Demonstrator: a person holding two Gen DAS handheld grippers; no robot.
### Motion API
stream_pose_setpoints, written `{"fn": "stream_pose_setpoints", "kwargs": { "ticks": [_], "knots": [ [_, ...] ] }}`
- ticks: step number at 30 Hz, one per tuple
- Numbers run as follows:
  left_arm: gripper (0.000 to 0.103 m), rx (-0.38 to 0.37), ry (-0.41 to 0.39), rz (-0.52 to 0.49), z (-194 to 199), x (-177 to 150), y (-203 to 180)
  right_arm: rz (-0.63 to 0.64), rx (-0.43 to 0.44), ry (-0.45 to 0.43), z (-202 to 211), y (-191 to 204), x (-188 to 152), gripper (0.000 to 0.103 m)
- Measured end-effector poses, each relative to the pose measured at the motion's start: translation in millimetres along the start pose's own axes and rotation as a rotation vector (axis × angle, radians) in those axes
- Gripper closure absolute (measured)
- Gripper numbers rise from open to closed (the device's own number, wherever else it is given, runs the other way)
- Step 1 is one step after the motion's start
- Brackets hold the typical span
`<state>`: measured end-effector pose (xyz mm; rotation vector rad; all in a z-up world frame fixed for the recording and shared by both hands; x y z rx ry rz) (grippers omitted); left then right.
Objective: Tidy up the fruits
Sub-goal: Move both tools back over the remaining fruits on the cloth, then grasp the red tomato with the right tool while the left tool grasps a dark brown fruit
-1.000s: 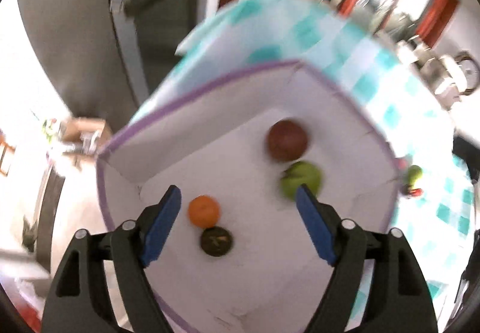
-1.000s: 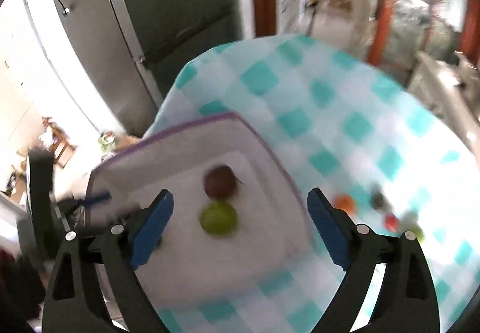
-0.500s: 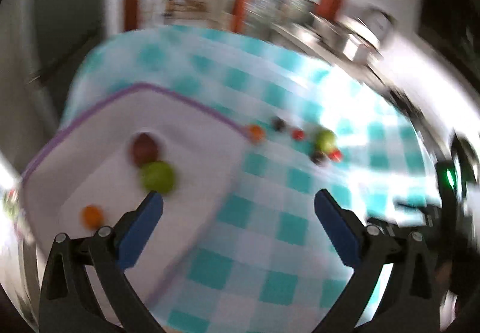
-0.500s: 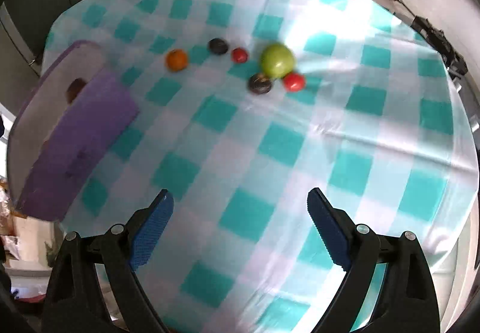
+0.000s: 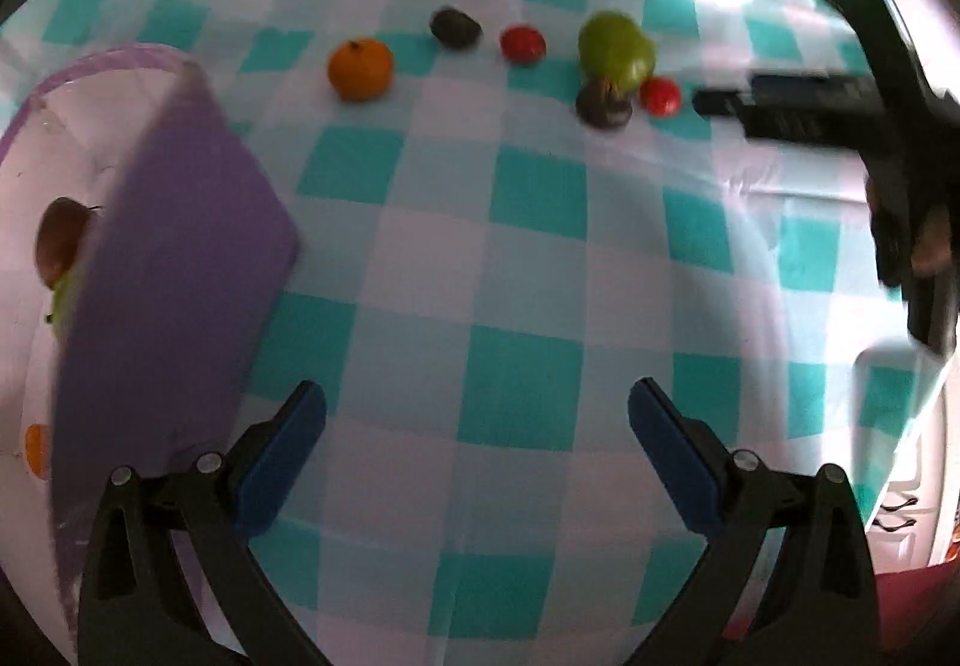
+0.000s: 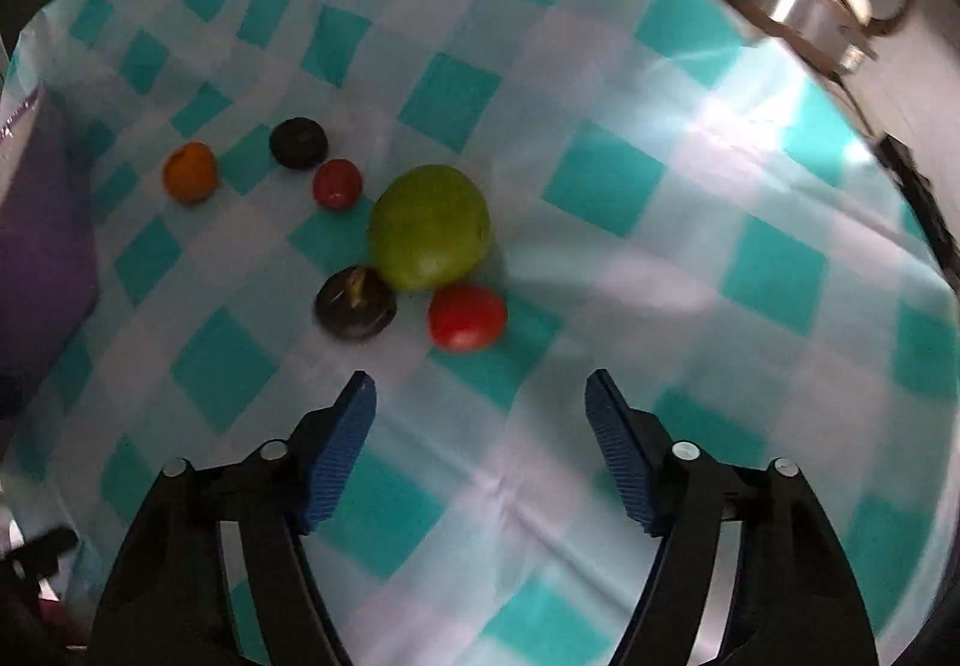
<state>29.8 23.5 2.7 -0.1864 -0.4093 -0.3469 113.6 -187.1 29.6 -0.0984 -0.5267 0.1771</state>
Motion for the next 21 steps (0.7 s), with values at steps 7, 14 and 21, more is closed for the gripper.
{"fn": "stream_pose_setpoints", "kwargs": {
  "ticks": [7, 14, 21],
  "knots": [
    [0.002, 0.025, 0.029, -0.019, -27.4, 6.4, -10.8, 0.087, 0.018, 0.034, -45.9, -2.0, 10.4, 0.042],
    [0.002, 0.049, 0.001, -0.035, -49.1, 38.2, -13.5, 0.132, 0.056, 0.011, -58.8, 5.0, 11.6, 0.044],
    [0.002, 0.041, -0.036, -0.05, -72.7, 83.1, -21.3, 0.083, 0.12, -0.01, -55.2, 2.8, 8.4, 0.064]
  ]
}}
Point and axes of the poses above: each gripper's, at about its wrist camera, not at the fingertips, and z roughly against the way its jaws point, y to its left, x to its top, the point moved 5 cm from there along -z, roughly the way its jaws point, and after that the axes turned 7 degrees about -y, right-handed, at the moved point
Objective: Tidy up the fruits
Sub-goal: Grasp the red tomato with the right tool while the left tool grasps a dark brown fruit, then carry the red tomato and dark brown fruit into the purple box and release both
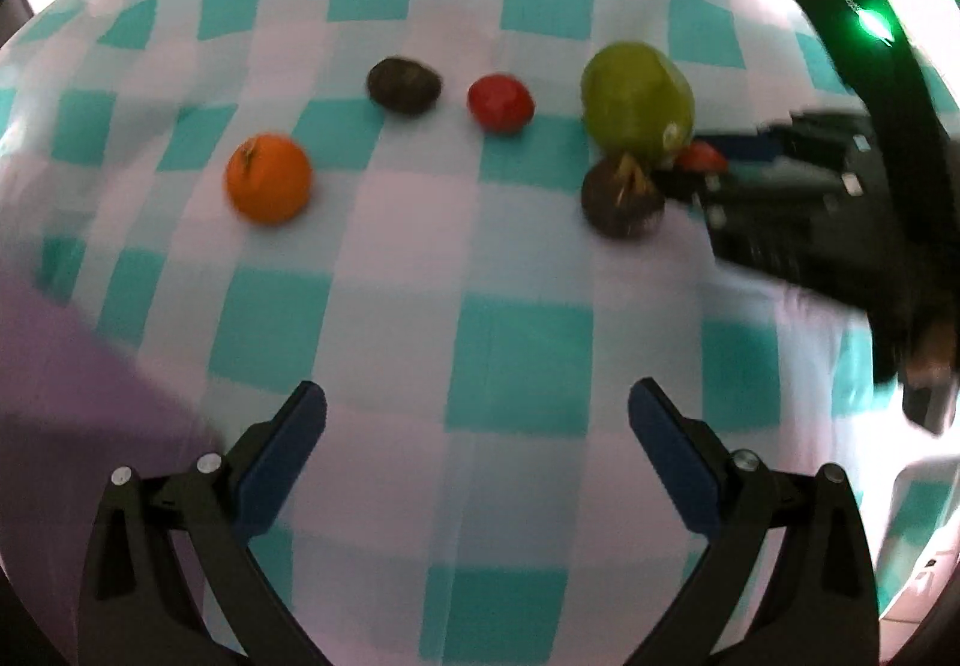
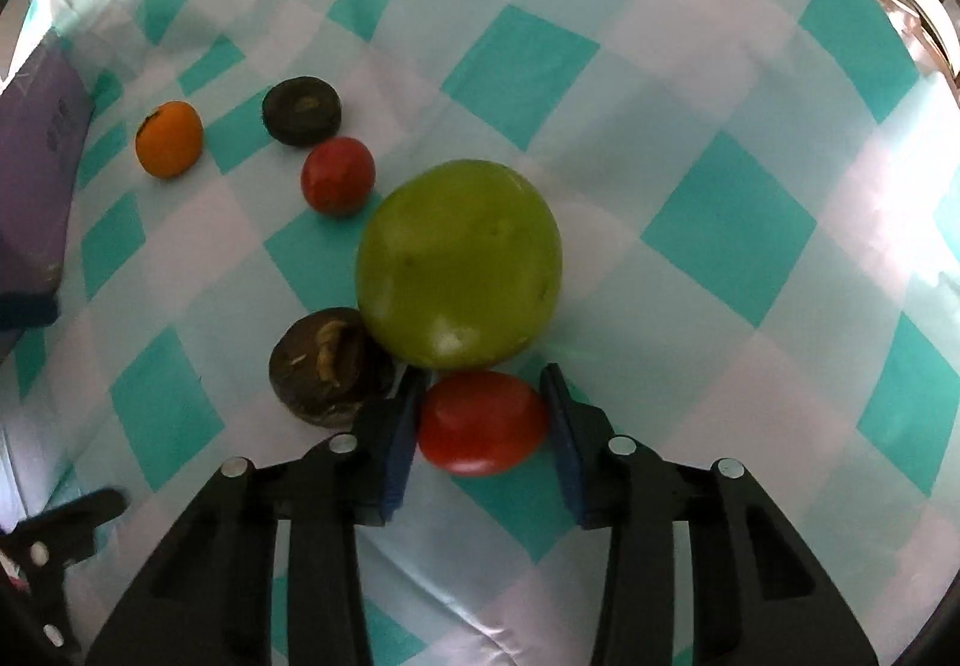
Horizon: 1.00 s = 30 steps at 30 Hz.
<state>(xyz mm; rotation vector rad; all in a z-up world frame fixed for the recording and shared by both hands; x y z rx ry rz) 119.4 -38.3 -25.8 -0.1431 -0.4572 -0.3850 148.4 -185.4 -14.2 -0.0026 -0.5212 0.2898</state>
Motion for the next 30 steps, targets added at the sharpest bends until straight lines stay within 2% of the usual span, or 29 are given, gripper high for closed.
{"fn": "stream_pose_setpoints", "kwargs": {
  "ticks": [4, 8, 16, 19, 20, 23, 26, 30],
  "knots": [
    [0.002, -0.02, -0.012, -0.027, -14.0, 17.7, -10.4, -0.105, -0.025, -0.059, 27.0, -18.1, -6.2, 0.064],
    [0.002, -0.047, -0.017, -0.05, -30.9, 33.0, -23.8, -0.152, -0.037, -0.096, 49.2, -29.7, -16.5, 0.064],
    [0.004, -0.053, -0.057, -0.139, -54.1, 56.8, -43.0, -0.215, -0.036, -0.1, 58.5, -34.4, -37.3, 0.064],
    [0.01, -0.049, -0.093, -0.178, -57.4, 61.1, -45.9, -0.215, -0.038, -0.103, 58.4, -25.8, -39.3, 0.064],
    [0.017, -0.052, -0.106, -0.184, -56.2, 62.2, -46.1, -0.219, -0.038, -0.105, 59.2, -23.7, -40.0, 0.064],
    [0.062, -0.076, -0.135, -0.219, -46.9, 62.4, -47.9, -0.236, -0.047, -0.106, 60.0, -20.6, -42.4, 0.064],
    [0.063, -0.104, -0.108, -0.212, -45.2, 63.2, -50.5, -0.269, -0.041, -0.097, 59.7, -18.1, -45.1, 0.064],
    [0.063, -0.099, -0.085, -0.17, -33.9, 42.6, -30.5, -0.309, 0.001, -0.063, 59.6, -9.1, -49.1, 0.064]
  ]
}}
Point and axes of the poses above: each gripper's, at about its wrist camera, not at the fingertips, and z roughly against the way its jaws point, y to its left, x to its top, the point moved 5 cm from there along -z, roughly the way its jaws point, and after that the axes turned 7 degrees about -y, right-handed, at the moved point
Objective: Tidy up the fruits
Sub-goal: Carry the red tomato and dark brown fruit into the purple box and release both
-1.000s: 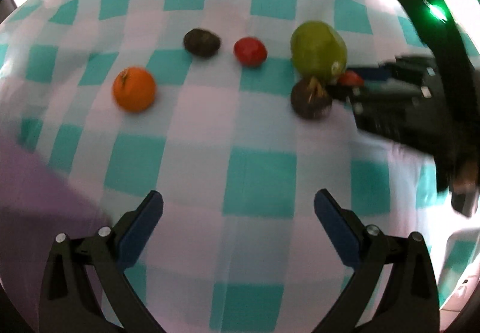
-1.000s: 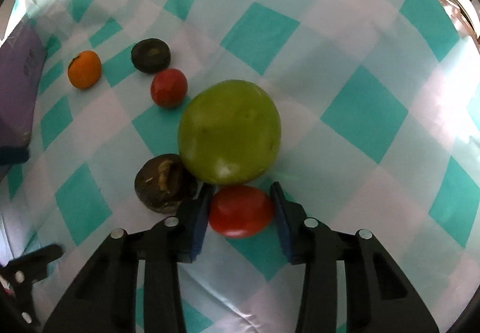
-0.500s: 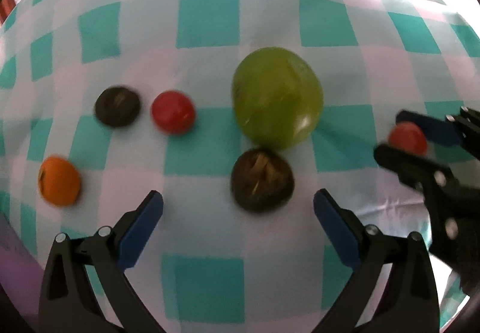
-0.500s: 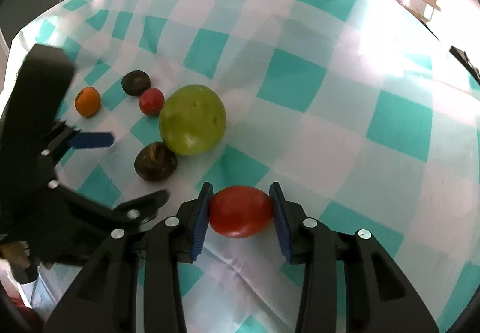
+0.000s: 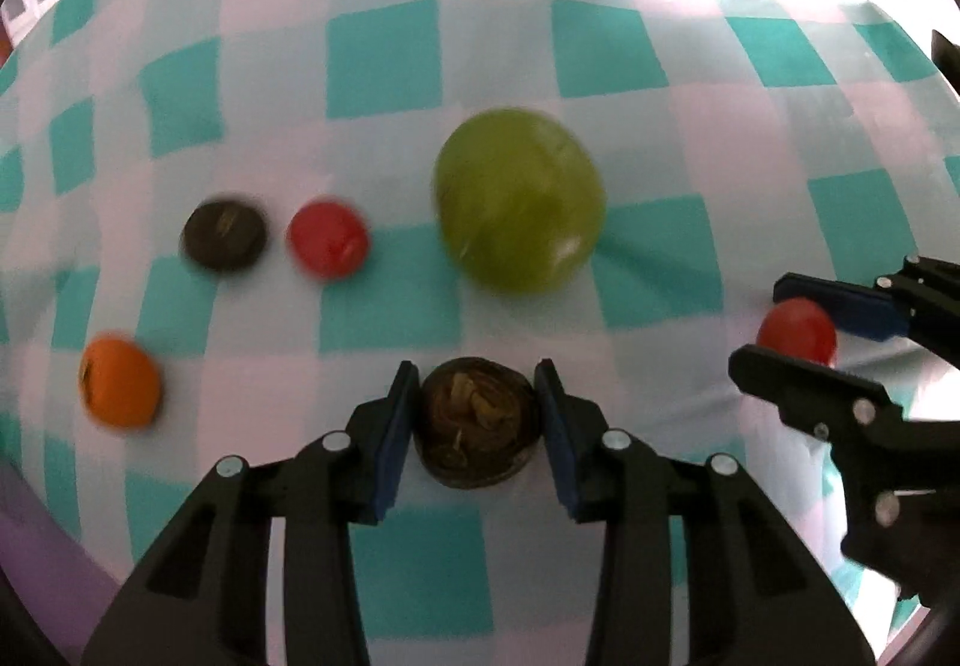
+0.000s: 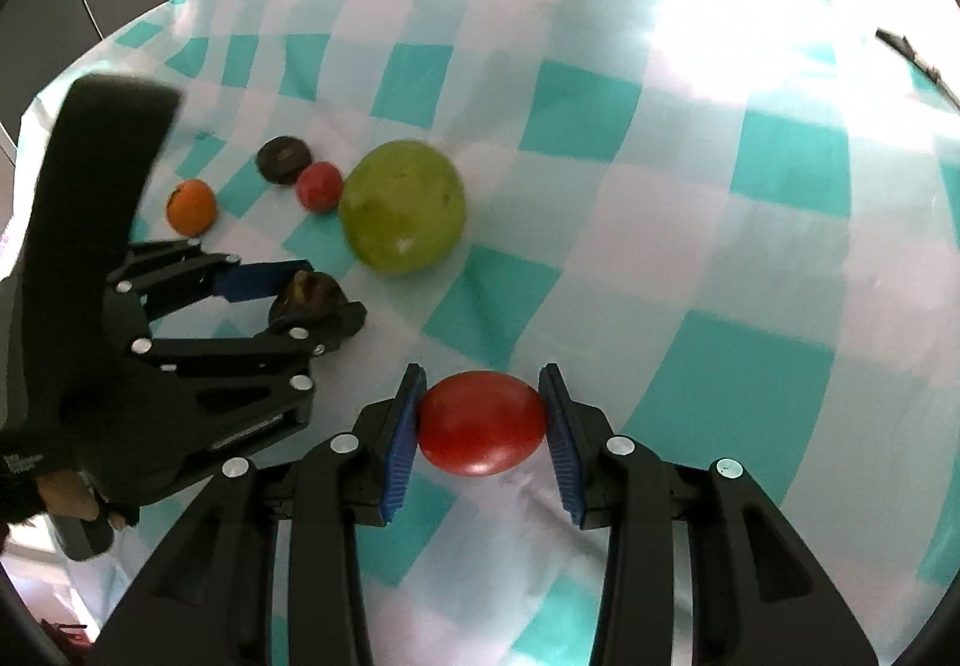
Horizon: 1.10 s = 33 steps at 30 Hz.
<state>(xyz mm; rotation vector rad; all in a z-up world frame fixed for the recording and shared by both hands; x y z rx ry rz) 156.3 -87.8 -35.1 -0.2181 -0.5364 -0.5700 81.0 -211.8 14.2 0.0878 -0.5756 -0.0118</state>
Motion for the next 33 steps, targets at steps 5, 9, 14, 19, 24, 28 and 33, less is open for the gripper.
{"fn": "stream_pose_setpoints", "kwargs": {
  "ticks": [5, 9, 14, 19, 24, 28, 33],
  "knots": [
    [0.063, 0.02, 0.002, 0.037, 21.9, -16.4, 26.3, -0.023, 0.029, 0.064, 1.1, 22.8, -15.7, 0.064],
    [0.063, 0.047, -0.03, 0.033, 59.1, -22.2, 39.3, 0.001, 0.03, 0.089, 1.1, 47.6, -12.2, 0.064],
    [0.063, 0.096, -0.093, 0.019, 113.7, -5.1, 30.0, 0.032, 0.012, 0.094, 18.8, 68.3, 6.5, 0.064],
    [0.063, 0.132, -0.154, 0.026, 191.6, 8.5, 24.3, 0.075, -0.006, 0.07, 58.9, 87.3, 46.2, 0.064],
    [0.063, 0.126, -0.19, 0.039, 262.1, 12.4, 35.4, 0.115, -0.005, 0.003, 126.3, 118.4, 74.7, 0.064],
    [0.063, 0.135, -0.202, 0.035, 306.6, 0.0, 42.0, 0.13, 0.005, -0.022, 175.5, 146.4, 75.0, 0.064],
    [0.063, 0.142, -0.245, 0.009, 364.4, -23.8, 45.2, 0.183, 0.025, -0.054, 240.9, 175.3, 66.5, 0.064]
  ]
}}
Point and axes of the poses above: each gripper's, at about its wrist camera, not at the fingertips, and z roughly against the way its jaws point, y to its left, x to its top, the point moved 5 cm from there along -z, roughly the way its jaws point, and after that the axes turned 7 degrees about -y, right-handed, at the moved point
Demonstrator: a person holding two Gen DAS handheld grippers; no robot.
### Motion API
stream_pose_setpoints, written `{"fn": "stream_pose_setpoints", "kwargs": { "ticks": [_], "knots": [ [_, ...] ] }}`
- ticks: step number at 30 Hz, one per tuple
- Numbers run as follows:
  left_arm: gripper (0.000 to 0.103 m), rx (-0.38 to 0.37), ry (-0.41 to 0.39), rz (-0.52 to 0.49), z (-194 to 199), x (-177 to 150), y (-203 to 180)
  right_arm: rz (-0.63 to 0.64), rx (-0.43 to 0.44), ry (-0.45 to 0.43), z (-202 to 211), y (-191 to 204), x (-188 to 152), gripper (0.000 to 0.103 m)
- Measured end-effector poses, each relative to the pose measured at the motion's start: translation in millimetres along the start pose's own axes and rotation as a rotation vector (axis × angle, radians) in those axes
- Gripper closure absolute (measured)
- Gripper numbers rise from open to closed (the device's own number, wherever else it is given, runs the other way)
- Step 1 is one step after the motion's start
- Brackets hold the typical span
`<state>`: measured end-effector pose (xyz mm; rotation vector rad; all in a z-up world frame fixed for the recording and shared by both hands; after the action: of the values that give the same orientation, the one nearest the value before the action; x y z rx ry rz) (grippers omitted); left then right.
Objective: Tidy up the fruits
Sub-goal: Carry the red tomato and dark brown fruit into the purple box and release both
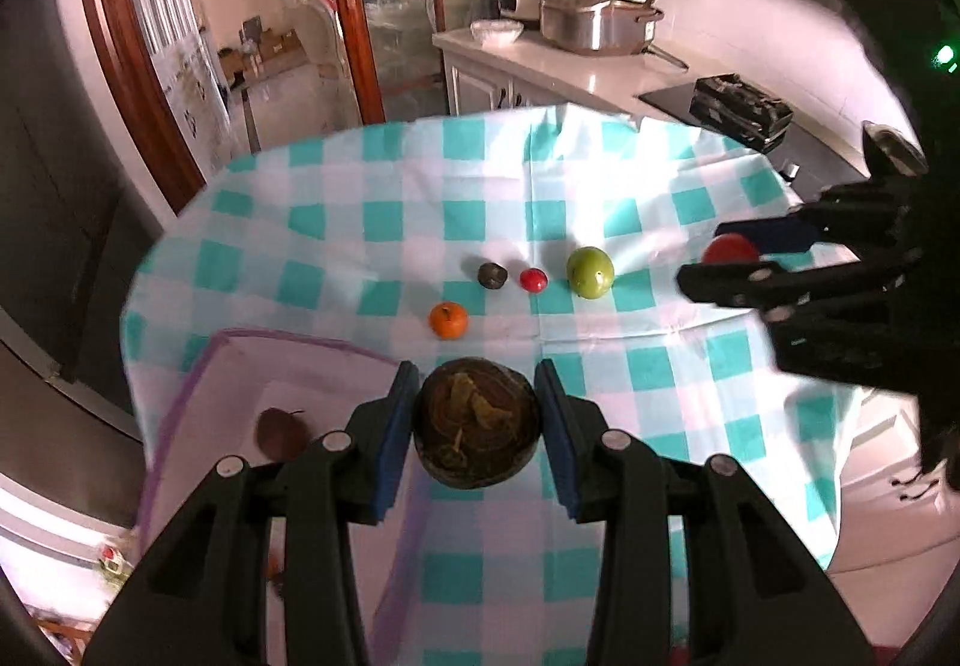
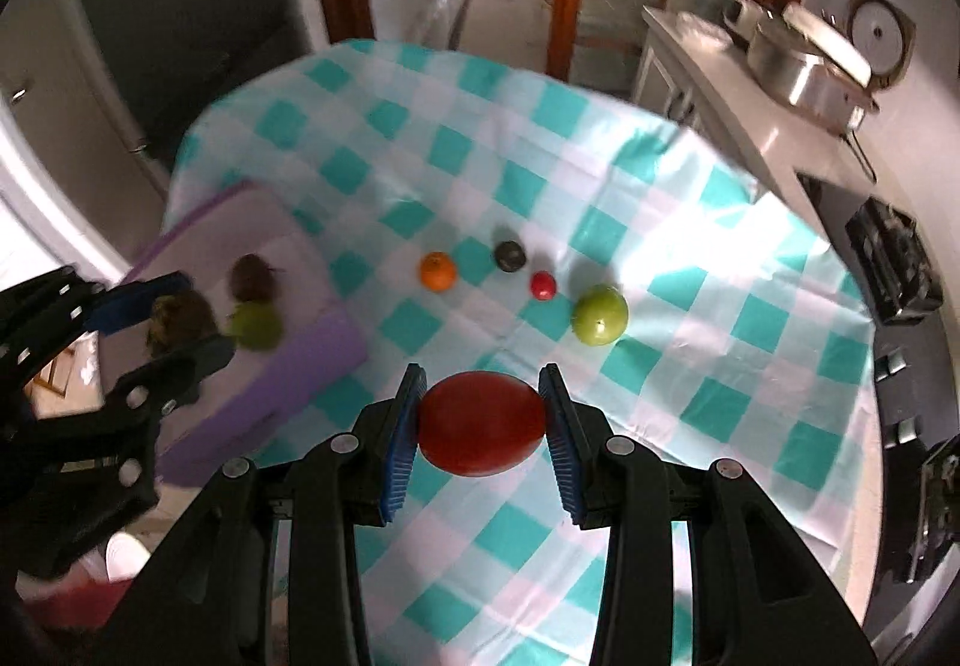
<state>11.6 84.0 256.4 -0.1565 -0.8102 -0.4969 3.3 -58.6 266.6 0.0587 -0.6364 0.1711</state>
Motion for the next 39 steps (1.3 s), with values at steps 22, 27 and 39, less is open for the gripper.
{"fn": "stream_pose_setpoints", "kwargs": {
  "ticks": [22, 27, 39],
  "knots": [
    [0.063, 0.004, -0.164, 0.054, 142.6, -49.6, 62.3, 0.041, -0.085, -0.132, 145.3, 21.3, -81.9, 0.064],
    [0.063, 0.02, -0.148, 0.078, 143.1, -78.9, 76.4, -0.009, -0.094, -0.098, 127.8, 20.3, -118.8, 0.064],
    [0.063, 0.028, -0.02, 0.214, 107.7, -131.4, 98.1, -0.016, -0.044, -0.018, 80.9, 34.4, -120.0, 0.064]
  ]
}}
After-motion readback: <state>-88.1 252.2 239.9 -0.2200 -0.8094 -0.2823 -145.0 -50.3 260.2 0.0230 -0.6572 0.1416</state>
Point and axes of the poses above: each gripper's, at about its wrist camera, not at the fingertips, and z roughly against the way its jaws point, y to its left, x to its top, the point moved 5 cm from there along -z, roughly the way its jaws point, and after that the axes turned 7 degrees about -y, right-handed, at the moved point
